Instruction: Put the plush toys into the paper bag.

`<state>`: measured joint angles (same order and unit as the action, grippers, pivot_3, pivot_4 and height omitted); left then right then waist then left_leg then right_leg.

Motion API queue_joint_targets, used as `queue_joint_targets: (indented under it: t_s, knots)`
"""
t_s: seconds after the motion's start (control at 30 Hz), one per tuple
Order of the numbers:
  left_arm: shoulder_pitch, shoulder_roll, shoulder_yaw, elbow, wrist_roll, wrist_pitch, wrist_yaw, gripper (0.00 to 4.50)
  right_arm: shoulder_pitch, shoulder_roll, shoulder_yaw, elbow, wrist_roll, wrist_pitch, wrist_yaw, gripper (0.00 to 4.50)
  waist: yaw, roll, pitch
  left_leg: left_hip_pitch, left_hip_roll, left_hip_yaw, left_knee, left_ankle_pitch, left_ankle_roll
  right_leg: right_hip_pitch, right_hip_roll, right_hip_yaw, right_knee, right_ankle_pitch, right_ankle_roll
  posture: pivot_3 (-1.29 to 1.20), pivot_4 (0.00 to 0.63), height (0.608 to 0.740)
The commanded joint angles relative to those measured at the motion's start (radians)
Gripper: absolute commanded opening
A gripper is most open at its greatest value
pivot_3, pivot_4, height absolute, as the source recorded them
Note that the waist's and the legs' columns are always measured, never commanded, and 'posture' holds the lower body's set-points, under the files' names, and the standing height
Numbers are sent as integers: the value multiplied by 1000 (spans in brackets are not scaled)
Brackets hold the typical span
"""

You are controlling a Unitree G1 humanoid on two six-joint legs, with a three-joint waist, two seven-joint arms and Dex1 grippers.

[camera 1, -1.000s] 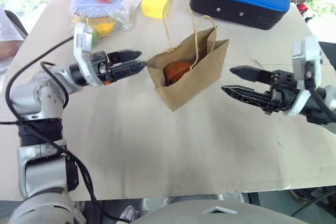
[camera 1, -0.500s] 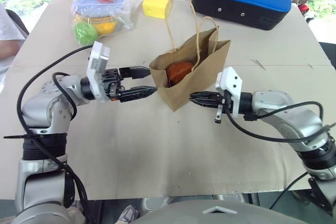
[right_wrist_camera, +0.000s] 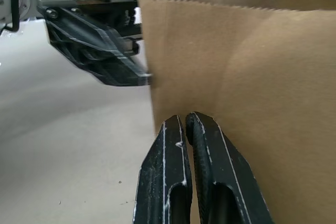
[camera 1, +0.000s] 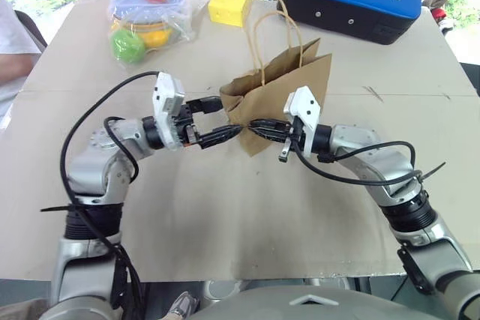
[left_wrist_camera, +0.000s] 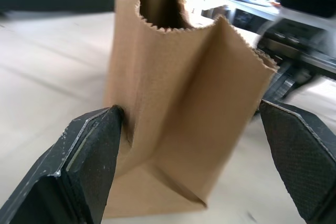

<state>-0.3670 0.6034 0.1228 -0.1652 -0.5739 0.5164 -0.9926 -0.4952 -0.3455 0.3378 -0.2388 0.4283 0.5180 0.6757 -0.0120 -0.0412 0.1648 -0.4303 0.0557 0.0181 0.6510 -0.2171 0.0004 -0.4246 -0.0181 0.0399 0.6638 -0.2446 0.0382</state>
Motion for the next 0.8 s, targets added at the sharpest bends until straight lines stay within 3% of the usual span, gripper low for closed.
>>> queue_joint_targets:
  t_s: [0.03, 0.33, 0.43, 0.63, 0.7, 0.73, 0.8]
  knots:
    - [19, -27, 7, -83, 11, -18, 80, 4500, 5, 13, -32, -22, -6, -16, -1, 44, -2, 0, 0, 0, 0, 0, 0, 0, 0, 0, 0, 0, 0, 0, 0, 0, 150, 740]
    - [3, -187, -93, -90, 132, -87, 290, 4500, 43, 34, -45, -13, -14, -11, 8, 44, -1, 0, -1, 1, 0, 0, 1, 0, 0, 1, 0, 0, 0, 0, 1, 0, 150, 740]
    - [-4, -204, -113, -54, 180, -142, 309, 3729, 56, 34, -48, -20, -19, -8, 9, 0, -1, 0, -1, 1, -1, 0, 1, 0, 0, 1, 0, 0, 0, 1, 1, 0, 150, 740]
    - [-10, -243, -132, 22, 226, -257, 302, 1015, 85, 26, -60, -51, -25, 1, 1, 0, 0, 0, -1, 0, -1, 0, 1, 0, 0, 1, 0, 0, 0, 1, 1, 0, 150, 740]
    - [-13, -252, -122, 38, 223, -277, 302, 291, 101, 18, -68, -74, -24, 2, -3, 0, 0, 0, -1, 0, -1, 0, 1, 0, 0, 1, 0, 0, 0, 1, 1, 0, 150, 740]
    - [-17, -252, -115, 47, 215, -286, 292, 58, 113, 9, -75, -92, -24, -3, -2, 0, 0, 0, -1, 0, -1, 0, 1, 0, 0, 1, 0, 0, 0, 1, 1, 0, 150, 740]
    - [-27, -232, -92, 64, 176, -303, 231, 58, 153, -16, -104, -158, -12, -18, 4, 0, -1, 0, -1, 0, -1, 0, 1, 0, 0, 1, 0, 0, 0, 1, 1, 0, 150, 740]
